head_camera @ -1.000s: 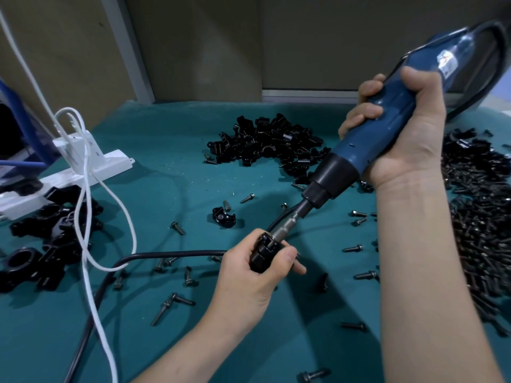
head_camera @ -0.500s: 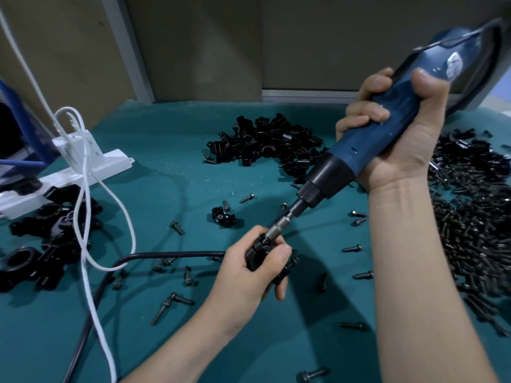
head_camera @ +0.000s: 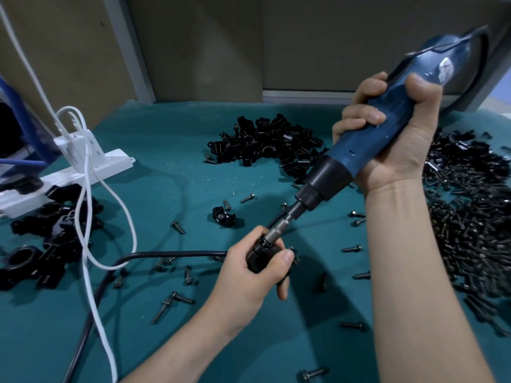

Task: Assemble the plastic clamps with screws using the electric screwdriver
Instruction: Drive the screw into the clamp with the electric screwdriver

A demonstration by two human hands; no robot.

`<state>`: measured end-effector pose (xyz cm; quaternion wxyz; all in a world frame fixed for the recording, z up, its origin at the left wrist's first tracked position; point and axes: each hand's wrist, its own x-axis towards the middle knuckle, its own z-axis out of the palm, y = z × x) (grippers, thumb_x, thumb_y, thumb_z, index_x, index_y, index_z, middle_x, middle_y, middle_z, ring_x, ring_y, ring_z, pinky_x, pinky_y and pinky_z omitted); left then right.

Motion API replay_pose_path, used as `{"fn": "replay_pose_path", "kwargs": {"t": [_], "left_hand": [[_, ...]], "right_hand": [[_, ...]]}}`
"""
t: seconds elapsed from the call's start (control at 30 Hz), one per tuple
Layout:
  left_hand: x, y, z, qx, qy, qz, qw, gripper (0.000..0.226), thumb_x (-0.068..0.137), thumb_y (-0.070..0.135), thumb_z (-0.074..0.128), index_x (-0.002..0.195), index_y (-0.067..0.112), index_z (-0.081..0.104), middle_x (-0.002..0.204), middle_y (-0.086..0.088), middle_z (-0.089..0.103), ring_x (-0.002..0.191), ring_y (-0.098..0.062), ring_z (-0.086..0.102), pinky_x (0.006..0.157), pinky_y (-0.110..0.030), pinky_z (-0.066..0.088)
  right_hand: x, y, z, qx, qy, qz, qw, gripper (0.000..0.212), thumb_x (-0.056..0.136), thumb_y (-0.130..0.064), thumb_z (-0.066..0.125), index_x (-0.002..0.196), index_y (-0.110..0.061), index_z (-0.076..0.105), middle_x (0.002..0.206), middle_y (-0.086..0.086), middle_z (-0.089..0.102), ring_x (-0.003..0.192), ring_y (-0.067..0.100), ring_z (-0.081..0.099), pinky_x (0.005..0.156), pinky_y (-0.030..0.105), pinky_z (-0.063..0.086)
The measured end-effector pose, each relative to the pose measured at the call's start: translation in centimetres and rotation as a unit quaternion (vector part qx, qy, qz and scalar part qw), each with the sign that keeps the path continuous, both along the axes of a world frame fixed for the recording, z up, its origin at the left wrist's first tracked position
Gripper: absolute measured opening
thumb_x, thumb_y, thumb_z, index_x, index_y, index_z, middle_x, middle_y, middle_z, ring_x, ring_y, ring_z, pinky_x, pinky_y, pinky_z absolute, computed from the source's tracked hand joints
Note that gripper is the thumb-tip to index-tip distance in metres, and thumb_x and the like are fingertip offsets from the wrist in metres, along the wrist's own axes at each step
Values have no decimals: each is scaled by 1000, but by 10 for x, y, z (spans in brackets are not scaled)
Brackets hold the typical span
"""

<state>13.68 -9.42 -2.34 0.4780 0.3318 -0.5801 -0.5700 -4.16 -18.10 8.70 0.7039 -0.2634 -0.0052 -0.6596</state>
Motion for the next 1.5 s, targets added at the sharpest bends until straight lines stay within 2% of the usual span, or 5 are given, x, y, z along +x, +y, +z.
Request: {"fn": "replay_pose_path", "kwargs": {"t": [0.13,1.1,1.2,1.3,1.5], "left_hand": [[-1,0,0,-5,-14,1,1000,26,74,41,61,75,18,51,47,-2,56,42,-7,44,47,-8,34],[-3,2,0,-2,-32,15,999,34,71,42,60,79,11,48,45,-2,55,41,-7,44,46,-9,34],[1,0,2,105,46,-30,993,34,69,44,62,82,14,53,42,-1,48,34,-10,37,37,-14,29],[7,-5,6,301,202,-177,915,30,69,45,73,84,20,65,41,4,40,30,-4,29,34,-11,25],[12,-10,6,343,205,-233,886,25,74,41,70,79,18,64,43,4,41,30,-3,28,32,-12,21]], "right_hand": [[-1,0,0,-27,-2,20,999,45,51,-6,84,86,-7,55,72,2,59,43,12,50,46,22,44],[5,3,0,-24,30,6,999,42,54,-10,81,87,-8,55,72,1,58,43,10,49,45,22,45],[4,2,-1,-39,-10,28,999,36,58,-10,78,86,-6,56,71,3,59,42,13,50,46,22,44],[2,1,-1,-53,-27,47,997,42,55,-4,83,86,-4,56,70,6,61,41,17,51,46,23,43],[-9,4,2,-47,-25,32,998,38,58,-5,80,87,-5,55,72,6,61,41,17,51,47,23,42]]}}
